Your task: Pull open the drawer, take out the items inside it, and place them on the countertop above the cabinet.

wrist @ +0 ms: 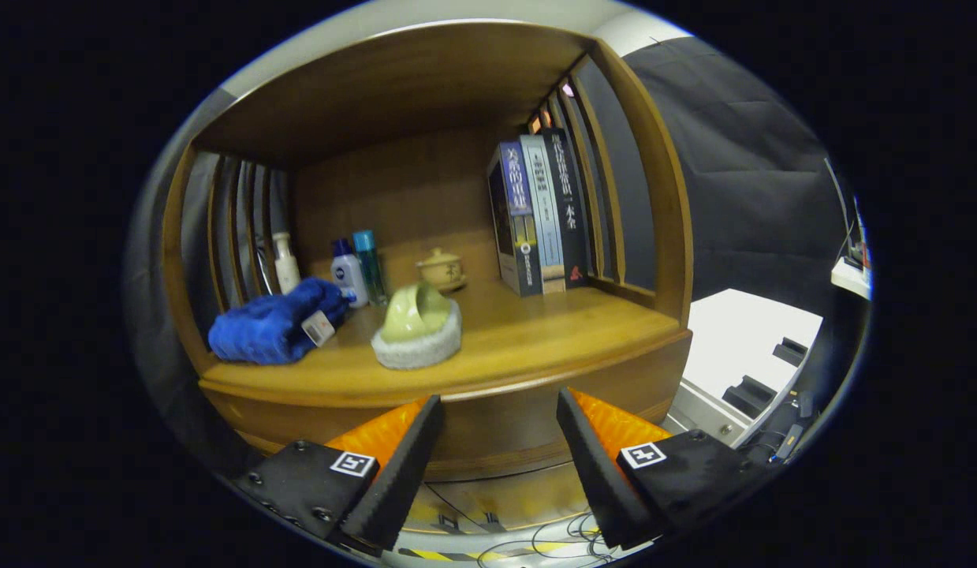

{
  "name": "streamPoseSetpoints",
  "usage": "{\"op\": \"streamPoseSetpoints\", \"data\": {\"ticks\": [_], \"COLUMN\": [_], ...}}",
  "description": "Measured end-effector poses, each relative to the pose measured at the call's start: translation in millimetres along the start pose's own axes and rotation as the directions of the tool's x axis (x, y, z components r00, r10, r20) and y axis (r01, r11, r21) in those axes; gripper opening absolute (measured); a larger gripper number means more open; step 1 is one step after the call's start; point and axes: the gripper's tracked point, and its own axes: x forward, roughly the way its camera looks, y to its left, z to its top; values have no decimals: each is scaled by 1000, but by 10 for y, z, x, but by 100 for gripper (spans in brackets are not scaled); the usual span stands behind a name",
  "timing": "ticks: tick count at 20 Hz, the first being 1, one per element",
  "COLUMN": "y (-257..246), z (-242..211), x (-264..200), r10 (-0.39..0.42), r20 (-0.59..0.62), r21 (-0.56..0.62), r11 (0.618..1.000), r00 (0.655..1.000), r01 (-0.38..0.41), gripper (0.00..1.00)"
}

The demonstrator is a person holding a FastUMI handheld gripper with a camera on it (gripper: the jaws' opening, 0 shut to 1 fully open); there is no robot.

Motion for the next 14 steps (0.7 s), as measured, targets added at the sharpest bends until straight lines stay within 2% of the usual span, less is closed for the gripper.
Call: {"op": "streamPoseSetpoints", "data": {"ticks": [4,8,11,14], "y": [243,341,384,432], "z": [865,1637,2039,2240], "x": [-486,-904,-1202,-1374], "r10": [41,53,61,69], "r20": [100,162,205,216], "r21": [-61,-124,-104,-84], "r11": [998,992,994,995], "r00": [994,985,977,974], "r01": [-35,-33,-41,-52], "gripper": [98,98,98,98]}}
